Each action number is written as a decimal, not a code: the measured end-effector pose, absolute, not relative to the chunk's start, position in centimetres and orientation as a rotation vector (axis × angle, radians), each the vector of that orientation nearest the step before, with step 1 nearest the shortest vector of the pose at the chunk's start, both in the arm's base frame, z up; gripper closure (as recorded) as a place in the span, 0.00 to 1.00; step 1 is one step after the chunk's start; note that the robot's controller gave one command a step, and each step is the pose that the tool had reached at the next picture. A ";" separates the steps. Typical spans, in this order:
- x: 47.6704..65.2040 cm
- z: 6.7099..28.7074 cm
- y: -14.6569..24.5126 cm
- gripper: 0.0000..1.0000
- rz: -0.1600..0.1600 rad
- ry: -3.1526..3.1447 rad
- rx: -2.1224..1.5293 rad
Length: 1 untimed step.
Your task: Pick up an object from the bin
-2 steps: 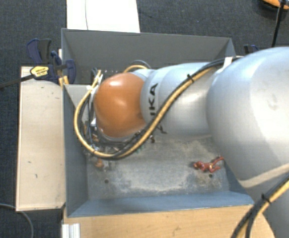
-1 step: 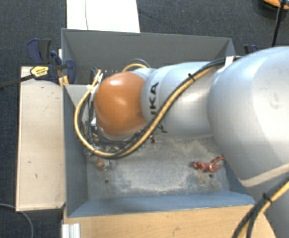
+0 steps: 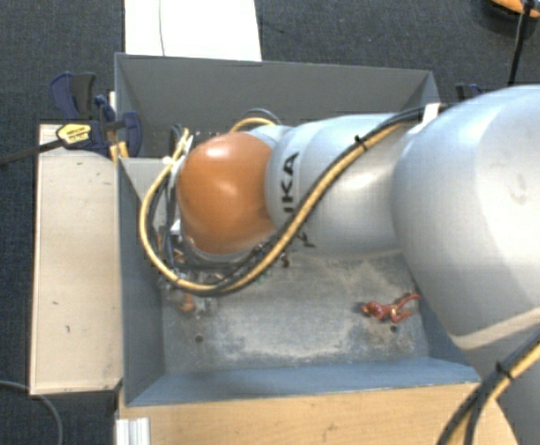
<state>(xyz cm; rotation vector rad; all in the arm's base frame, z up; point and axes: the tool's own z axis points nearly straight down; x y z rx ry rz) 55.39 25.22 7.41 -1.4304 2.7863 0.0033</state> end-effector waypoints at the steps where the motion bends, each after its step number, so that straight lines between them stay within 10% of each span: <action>1: 55.3 8.8 25.2 1.00 0.004 2.793 -1.423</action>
Offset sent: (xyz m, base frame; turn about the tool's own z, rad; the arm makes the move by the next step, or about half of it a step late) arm 0.0000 0.0001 0.1003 0.0000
